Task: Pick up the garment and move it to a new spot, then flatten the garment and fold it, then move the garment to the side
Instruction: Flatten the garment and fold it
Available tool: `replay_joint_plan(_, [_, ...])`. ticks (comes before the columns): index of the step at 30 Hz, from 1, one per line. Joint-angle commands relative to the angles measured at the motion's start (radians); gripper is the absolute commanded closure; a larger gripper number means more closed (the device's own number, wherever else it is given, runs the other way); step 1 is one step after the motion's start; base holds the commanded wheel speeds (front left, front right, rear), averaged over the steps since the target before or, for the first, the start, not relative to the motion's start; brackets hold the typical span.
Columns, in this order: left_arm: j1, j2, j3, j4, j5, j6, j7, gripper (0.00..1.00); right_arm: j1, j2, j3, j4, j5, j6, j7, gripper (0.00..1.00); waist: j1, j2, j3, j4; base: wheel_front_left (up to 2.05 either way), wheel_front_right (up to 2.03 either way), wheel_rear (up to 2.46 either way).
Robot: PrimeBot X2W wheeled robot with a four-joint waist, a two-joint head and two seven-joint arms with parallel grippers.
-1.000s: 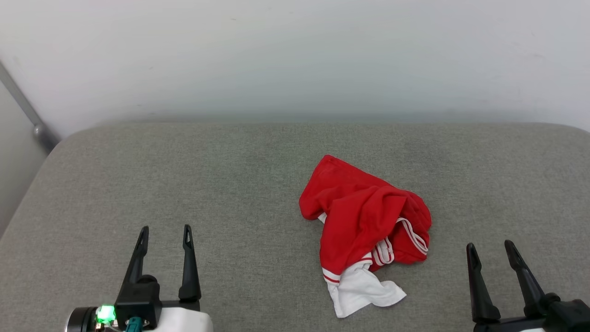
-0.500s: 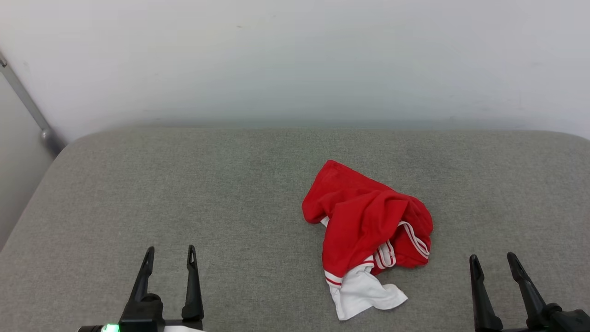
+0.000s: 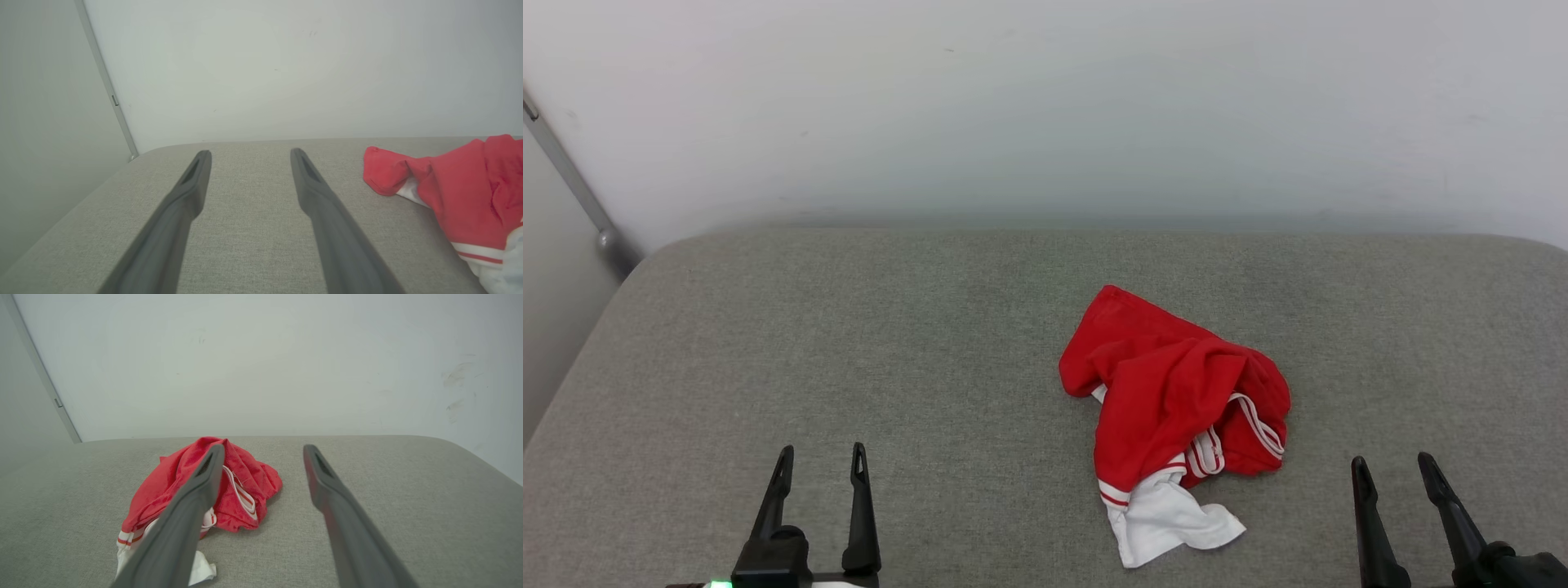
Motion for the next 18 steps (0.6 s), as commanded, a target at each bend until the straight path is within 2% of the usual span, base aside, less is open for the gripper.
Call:
replay_joint_plan(1, [0.01, -0.008, 0.006, 0.003, 0.007, -0.005, -0.003, 0.0, 0.006, 0.002, 0.001, -0.001, 0.001, 0.0, -0.002, 0.0, 0.0, -0.0001, 0.0, 0.0, 0.0, 0.0, 0.0])
replay_joint_plan(18, [0.018, -0.046, 0.061, 0.01, 0.051, -0.066, -0.003, 0.0, 0.008, 0.002, 0.005, -0.001, 0.003, 0.0, -0.002, 0.0, 0.0, -0.0001, -0.003, 0.005, 0.0, 0.0, 0.0])
